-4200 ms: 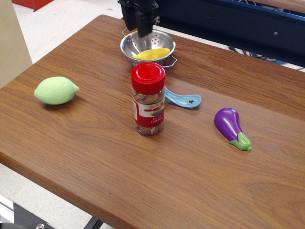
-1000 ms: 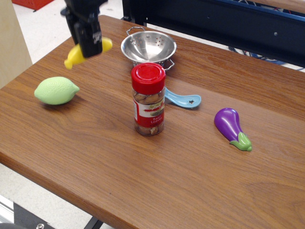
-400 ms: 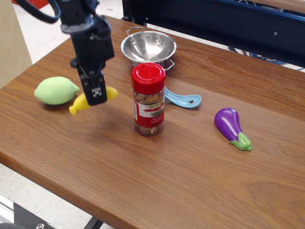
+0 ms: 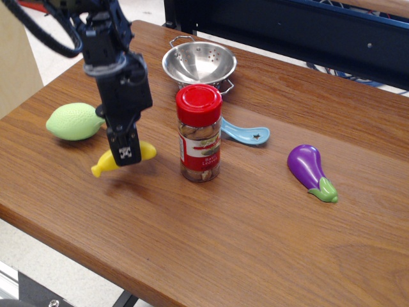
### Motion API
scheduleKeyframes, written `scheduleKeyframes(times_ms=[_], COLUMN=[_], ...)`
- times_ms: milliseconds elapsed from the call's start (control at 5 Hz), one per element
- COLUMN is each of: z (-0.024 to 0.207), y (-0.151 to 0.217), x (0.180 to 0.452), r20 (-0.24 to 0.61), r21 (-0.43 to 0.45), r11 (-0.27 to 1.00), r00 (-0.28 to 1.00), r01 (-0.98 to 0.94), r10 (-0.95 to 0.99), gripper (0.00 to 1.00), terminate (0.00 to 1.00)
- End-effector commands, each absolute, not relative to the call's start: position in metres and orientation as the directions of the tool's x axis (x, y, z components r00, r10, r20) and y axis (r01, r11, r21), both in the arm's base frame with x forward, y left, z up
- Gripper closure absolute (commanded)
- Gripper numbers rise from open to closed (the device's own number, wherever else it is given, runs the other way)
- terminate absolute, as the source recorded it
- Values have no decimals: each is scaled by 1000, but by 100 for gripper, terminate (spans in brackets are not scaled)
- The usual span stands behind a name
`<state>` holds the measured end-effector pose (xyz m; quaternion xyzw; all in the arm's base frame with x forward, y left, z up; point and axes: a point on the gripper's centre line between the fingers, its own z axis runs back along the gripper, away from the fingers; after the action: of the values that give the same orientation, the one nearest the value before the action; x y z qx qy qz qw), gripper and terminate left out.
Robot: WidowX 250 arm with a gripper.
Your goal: Take banana out of colander
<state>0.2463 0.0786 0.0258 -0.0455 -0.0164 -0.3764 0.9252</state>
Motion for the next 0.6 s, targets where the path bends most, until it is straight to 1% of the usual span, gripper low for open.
scheduleKeyframes(times_ms=[0, 200, 400], z=[35, 68, 104], y=[74, 95, 93], x=[237, 266, 276], r20=[161, 161, 209], r21=[86, 36, -52], r11=[797, 789, 811], r00=[781, 775, 800], r01=[597, 614, 583], r10=[-603, -611, -562], gripper=[0, 0, 0], terminate=[0, 0, 0])
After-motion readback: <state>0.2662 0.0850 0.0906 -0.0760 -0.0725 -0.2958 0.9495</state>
